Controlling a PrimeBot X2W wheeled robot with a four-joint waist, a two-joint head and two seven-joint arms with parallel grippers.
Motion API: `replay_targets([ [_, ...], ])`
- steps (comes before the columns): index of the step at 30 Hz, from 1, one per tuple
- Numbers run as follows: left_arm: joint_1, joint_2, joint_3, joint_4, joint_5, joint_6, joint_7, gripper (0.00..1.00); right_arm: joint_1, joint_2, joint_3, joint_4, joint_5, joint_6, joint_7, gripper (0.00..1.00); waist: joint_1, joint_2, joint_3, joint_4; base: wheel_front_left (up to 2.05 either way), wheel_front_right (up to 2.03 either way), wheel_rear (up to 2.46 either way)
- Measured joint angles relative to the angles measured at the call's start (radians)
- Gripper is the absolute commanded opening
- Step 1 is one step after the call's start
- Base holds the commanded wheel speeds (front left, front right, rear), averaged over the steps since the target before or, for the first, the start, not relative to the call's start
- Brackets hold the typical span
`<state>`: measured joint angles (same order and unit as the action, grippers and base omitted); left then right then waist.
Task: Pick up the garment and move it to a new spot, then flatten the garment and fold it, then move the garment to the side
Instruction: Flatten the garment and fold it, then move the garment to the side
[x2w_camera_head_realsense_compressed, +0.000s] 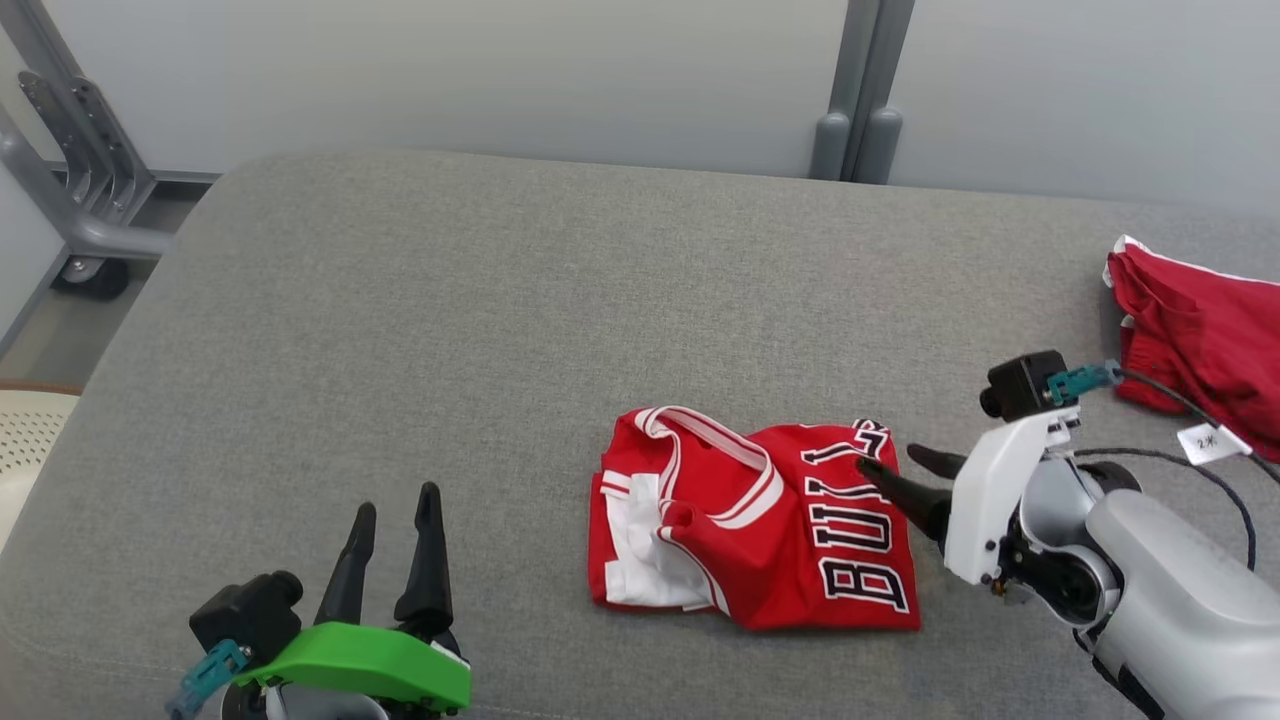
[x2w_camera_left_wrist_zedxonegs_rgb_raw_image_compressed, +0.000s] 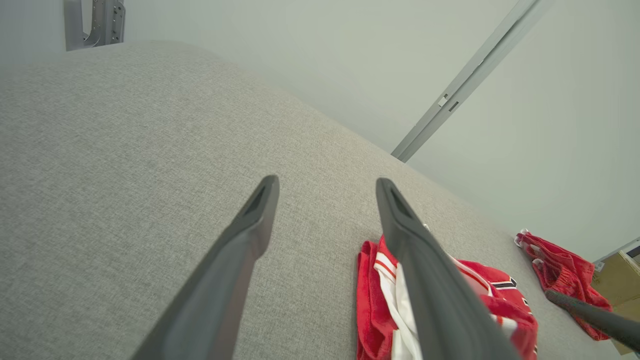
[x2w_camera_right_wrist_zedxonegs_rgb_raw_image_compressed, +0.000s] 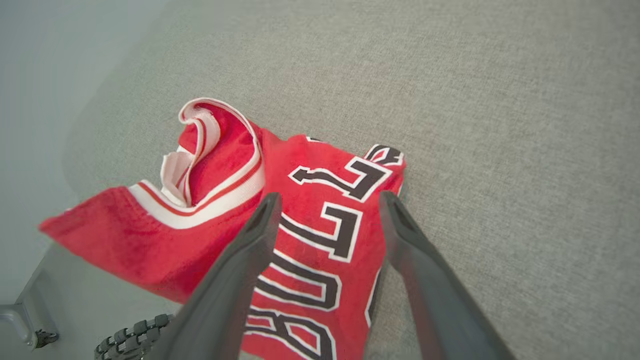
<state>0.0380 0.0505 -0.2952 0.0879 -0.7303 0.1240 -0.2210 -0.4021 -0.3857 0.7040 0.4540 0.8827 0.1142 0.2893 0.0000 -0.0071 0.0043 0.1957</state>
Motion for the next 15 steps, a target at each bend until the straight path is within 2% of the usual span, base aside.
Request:
replay_targets([
  [8,-0.001,0.0,-0.026,-0.007,0.014,0.0,0.01,1.0,0.068,-0.028,-0.026,0.026,0.06,0.0,-0.042,1.0,0.0,0.0,0.045,-0.01,0.0,0.0,0.0],
  [15,-0.006,0.0,-0.029,-0.006,0.026,0.0,0.02,1.0,0.086,-0.023,-0.035,0.045,0.107,0.009,-0.051,1.0,0.0,0.0,0.068,0.022,0.0,0.0,0.0],
])
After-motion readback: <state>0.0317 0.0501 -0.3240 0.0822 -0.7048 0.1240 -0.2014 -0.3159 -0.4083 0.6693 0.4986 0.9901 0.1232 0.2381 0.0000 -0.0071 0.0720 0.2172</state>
